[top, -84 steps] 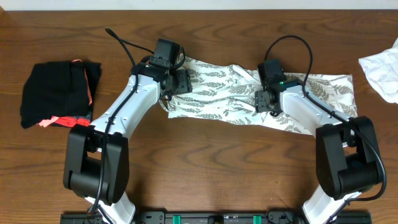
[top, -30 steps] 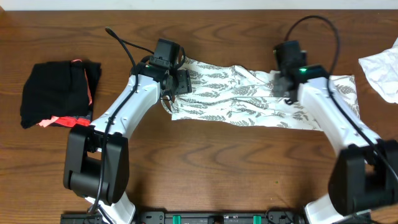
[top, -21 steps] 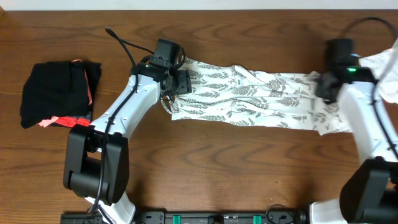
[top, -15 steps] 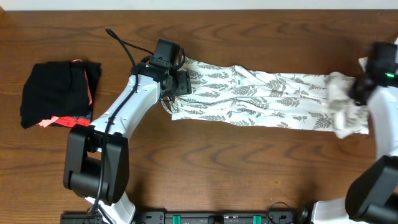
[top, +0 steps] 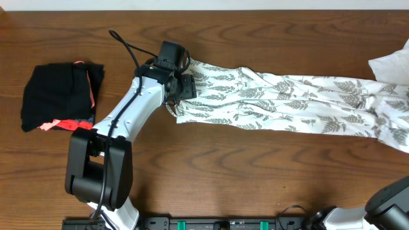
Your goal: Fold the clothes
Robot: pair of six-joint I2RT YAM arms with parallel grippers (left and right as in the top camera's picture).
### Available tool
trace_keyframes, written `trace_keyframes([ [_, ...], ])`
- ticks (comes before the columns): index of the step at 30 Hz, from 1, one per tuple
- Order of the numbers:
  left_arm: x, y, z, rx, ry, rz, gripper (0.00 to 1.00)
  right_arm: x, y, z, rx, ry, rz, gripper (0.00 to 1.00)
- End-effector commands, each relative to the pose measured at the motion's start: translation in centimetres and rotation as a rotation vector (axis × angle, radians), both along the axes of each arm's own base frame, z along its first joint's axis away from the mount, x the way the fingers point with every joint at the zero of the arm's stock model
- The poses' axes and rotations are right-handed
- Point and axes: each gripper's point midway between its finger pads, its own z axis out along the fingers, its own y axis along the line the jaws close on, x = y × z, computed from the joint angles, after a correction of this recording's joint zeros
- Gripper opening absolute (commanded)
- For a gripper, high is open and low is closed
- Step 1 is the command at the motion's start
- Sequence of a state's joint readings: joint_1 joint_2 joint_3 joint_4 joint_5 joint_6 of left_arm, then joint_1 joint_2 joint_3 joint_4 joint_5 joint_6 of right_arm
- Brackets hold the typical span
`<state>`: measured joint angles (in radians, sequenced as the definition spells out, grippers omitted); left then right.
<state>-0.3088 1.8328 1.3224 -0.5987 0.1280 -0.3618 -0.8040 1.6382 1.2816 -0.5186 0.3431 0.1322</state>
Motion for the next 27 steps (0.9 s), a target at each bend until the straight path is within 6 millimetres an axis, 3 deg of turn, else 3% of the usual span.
trace_keyframes([
  [1,-0.4,-0.2,0.0,-0.013,0.012,-0.017,0.71,0.6,-0.8,0.8,-0.019,-0.034,0.027,0.01],
  [7,-1.6,-2.6,0.4,-0.15,0.066,-0.075,0.71,1.8,-0.8,-2.7,0.045,0.002,0.06,0.01],
  [11,-2.8,-1.6,-0.2,-0.136,0.148,0.039,0.74,2.2,-0.5,-5.2,0.089,0.041,0.071,0.01],
  [15,-3.4,-1.1,-0.5,-0.184,0.23,0.284,0.86,2.9,-0.1,-5.1,0.085,0.036,0.09,0.01],
  [21,-0.5,-1.9,0.0,-0.24,0.12,0.286,0.88,3.7,0.7,-5.3,0.105,0.025,0.12,0.01],
  [27,0.4,0.3,-2.6,-0.136,0.113,0.342,0.88,3.9,0.9,-5.4,0.118,0.019,0.131,0.01],
])
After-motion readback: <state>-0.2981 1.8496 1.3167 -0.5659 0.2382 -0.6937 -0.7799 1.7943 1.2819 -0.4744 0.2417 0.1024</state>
